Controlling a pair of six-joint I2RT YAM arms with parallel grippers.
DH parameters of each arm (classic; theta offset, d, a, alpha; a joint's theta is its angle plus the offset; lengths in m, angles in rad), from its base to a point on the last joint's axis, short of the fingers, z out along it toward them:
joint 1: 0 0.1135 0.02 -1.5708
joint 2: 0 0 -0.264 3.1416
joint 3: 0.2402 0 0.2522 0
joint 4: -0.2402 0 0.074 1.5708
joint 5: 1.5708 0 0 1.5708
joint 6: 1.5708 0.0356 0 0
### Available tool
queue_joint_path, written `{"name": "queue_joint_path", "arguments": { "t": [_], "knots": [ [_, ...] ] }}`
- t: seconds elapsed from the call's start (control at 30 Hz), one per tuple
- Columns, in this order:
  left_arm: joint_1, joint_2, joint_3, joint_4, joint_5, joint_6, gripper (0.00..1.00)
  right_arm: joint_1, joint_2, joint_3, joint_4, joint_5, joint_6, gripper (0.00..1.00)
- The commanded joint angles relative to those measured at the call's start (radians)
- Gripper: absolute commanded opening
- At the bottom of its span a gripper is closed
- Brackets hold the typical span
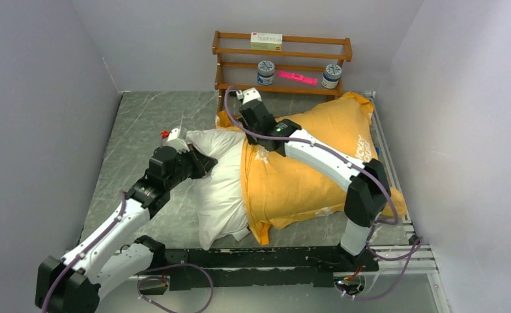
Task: Remove the pillowcase from the pillow
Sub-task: Remove the pillow from the pillowcase.
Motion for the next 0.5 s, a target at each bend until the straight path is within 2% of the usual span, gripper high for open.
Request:
{"name": "queue_joint_path", "arguments": {
  "t": [0.0,0.27,0.47],
  "knots": [
    [0.007,-0.128,-0.048,-0.285,-0.116,-0.025,0.05,-0.135,-0.106,-0.077,-0.015,0.204,-0.011,0.00],
    [0.007,-0.268,-0.047,-0.381,-0.257,-0.083,0.05,-0.221,-0.237,-0.190,0.056,0.223,0.040,0.00],
    [0.008,-0.262,0.099,-0.401,-0.294,0.000,0.05,-0.261,-0.277,-0.188,0.074,0.227,0.041,0.00]
  ]
}}
